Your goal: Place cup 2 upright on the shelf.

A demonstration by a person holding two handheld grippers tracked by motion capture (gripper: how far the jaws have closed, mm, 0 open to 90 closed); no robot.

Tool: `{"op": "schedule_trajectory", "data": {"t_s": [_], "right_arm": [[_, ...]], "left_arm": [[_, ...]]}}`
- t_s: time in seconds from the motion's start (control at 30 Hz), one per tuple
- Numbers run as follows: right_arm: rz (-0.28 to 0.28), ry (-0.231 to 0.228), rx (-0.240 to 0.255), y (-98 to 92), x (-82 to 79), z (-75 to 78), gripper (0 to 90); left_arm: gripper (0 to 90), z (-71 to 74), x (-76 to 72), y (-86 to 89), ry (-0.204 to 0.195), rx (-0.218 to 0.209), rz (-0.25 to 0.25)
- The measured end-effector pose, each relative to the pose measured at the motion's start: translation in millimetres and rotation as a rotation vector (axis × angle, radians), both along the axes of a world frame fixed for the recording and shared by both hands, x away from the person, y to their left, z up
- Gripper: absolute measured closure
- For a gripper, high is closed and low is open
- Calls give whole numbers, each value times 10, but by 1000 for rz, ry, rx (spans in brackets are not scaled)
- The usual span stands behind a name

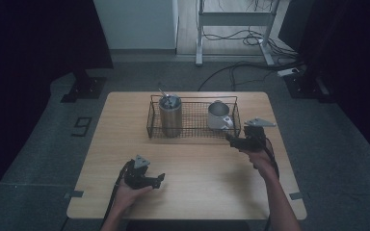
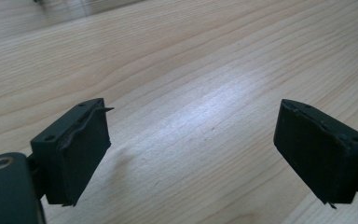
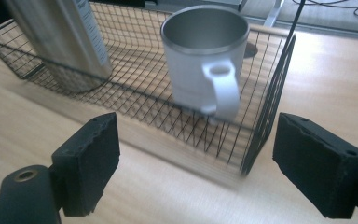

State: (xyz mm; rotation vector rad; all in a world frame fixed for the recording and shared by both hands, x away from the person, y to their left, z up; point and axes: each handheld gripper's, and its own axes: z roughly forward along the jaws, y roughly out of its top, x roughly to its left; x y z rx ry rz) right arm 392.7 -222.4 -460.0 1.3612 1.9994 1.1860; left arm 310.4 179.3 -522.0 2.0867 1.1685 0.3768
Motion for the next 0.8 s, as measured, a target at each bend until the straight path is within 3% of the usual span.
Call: {"op": "schedule_trajectory", "data": {"t_s": [0.17,0.27,0.4,0.47,0.8], "right_arm": [[16,-14,10,-40,-182,-126,156],[7,-9,4,-109,-337,-288,157],[-3,1,22,-224,-483,-396,162],[-6,9,7,-274,-550,-423,161],[6,25,3,-357,-711,-598,161]], "left_arm": [[104,-19,19,25,4,1,5],[104,-35,28,49,7,2,13],[104,-33,21,67,6,3,15],[104,-32,19,75,5,2,14],[104,-29,23,131,0,6,24]]}}
